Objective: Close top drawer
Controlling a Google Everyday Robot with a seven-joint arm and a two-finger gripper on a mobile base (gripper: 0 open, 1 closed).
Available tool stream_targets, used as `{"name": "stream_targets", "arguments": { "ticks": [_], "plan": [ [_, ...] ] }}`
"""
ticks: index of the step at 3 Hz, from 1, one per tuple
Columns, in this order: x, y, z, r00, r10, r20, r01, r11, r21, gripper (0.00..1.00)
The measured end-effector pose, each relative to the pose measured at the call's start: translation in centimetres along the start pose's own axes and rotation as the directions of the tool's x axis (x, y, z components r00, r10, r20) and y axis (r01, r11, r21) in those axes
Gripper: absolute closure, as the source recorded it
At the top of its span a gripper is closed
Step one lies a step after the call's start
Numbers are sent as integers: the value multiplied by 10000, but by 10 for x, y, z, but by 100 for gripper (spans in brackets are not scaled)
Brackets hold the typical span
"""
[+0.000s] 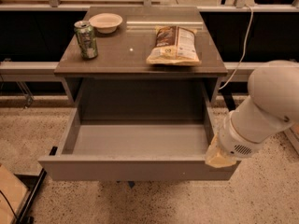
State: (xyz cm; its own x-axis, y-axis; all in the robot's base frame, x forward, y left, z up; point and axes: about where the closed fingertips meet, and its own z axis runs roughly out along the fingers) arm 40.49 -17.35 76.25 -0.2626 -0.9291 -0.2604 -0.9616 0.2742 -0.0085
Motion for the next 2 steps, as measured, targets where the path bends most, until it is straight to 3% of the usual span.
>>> {"name": "stream_targets", "arguments": {
  "ticks": [1, 2],
  "plan": [
    [14, 4, 47, 9967, 693, 412, -666, 9957, -644, 100],
    [20, -2, 91, 9914, 1032, 799, -935, 9888, -1167, 100]
  ]
}}
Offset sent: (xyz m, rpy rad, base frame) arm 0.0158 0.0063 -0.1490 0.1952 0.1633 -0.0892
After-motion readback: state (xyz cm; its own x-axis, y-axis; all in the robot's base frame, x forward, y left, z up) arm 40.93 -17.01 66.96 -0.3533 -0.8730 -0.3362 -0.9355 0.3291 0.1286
